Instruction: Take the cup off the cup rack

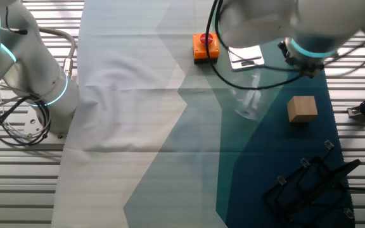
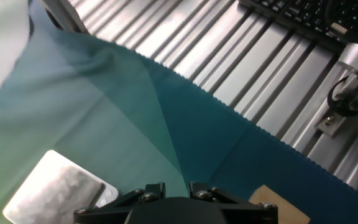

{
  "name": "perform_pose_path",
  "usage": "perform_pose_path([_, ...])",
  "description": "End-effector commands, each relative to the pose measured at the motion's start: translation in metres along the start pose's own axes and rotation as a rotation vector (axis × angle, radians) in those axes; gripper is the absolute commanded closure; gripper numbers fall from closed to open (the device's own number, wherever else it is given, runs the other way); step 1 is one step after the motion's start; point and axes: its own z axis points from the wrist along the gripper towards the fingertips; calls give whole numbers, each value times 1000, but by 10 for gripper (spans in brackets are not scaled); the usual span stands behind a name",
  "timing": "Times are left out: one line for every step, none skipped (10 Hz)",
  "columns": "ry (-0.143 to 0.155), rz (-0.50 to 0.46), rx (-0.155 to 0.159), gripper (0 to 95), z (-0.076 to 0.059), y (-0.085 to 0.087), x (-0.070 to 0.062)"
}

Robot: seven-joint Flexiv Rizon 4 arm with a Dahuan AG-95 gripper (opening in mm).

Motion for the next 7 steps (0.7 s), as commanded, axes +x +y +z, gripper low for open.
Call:
perform_pose_path([28,2,4,760,0,-1,1])
perform_pose_path([44,9,9,760,0,-1,2])
perform_pose_path([80,29,28,760,-1,0,3])
perform_pose_path([125,52,53,760,-3,1,6])
perform_pose_path([194,78,86,760,-5,4,14])
perform_pose_path([221,82,94,760,-6,4,21])
perform_pose_path([225,85,90,760,-5,4,26])
